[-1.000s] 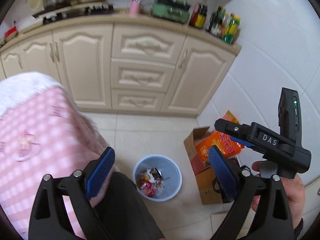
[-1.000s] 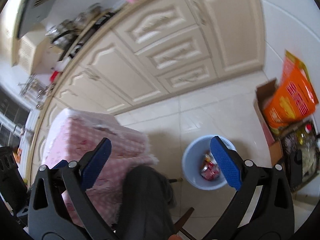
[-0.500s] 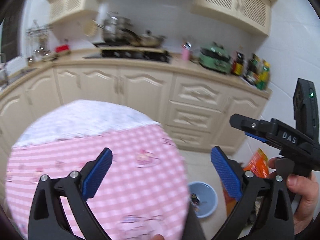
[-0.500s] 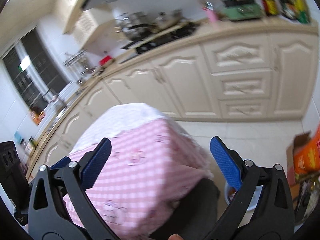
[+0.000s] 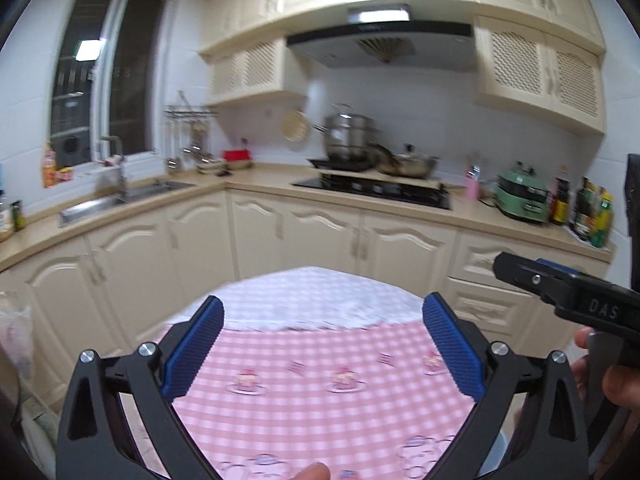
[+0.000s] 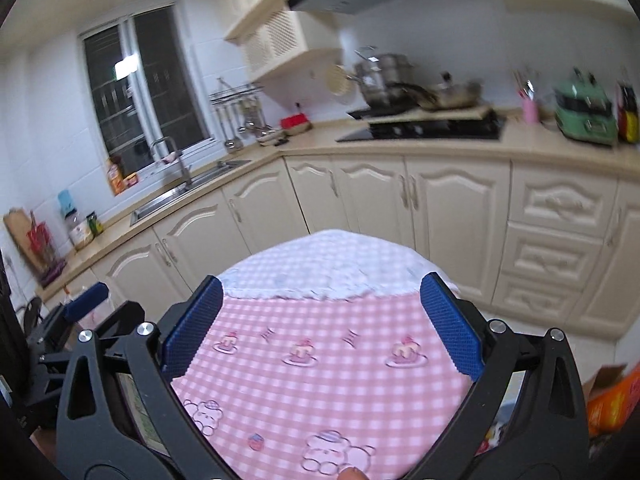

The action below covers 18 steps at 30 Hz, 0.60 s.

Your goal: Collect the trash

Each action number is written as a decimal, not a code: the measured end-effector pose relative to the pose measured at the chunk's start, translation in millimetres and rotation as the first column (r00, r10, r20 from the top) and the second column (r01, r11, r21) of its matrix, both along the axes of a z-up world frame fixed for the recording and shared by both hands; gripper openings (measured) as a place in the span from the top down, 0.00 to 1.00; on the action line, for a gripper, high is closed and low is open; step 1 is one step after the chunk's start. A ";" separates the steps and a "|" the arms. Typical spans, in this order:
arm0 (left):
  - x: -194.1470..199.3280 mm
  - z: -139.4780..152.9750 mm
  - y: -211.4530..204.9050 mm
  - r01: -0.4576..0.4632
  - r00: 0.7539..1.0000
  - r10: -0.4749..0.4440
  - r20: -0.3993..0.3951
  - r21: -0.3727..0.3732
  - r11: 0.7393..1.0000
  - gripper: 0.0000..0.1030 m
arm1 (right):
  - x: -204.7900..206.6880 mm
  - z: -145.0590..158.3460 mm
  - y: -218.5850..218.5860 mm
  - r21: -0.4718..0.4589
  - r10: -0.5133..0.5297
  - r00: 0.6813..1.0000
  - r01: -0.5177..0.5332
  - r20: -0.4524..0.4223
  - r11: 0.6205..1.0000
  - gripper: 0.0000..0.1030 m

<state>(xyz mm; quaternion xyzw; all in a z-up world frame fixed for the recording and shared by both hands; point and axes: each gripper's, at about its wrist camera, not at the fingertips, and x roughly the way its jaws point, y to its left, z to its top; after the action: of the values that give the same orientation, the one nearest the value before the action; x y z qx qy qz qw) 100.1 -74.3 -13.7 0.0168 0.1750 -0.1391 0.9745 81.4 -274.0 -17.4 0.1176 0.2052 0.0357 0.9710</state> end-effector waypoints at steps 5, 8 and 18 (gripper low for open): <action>-9.0 12.1 31.1 -0.087 0.996 0.087 0.031 -0.016 0.996 0.05 | -0.2 13.6 34.2 -0.073 0.015 0.999 -0.011 0.052 0.997 0.06; -11.9 18.2 42.9 -0.123 0.991 0.124 0.044 -0.014 0.992 0.04 | -5.5 18.6 45.9 -0.100 0.020 0.997 -0.012 0.078 0.995 0.06; -24.8 35.3 54.4 -0.163 0.982 0.165 0.087 -0.035 0.986 0.04 | -14.5 31.5 60.0 -0.139 0.027 0.989 -0.007 0.147 0.990 0.06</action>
<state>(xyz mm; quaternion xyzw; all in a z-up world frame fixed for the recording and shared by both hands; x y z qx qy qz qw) 75.3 -19.9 21.6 -0.0051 0.1302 -0.0599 0.9897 66.9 -214.0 14.0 0.0456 0.1352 0.0384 0.9890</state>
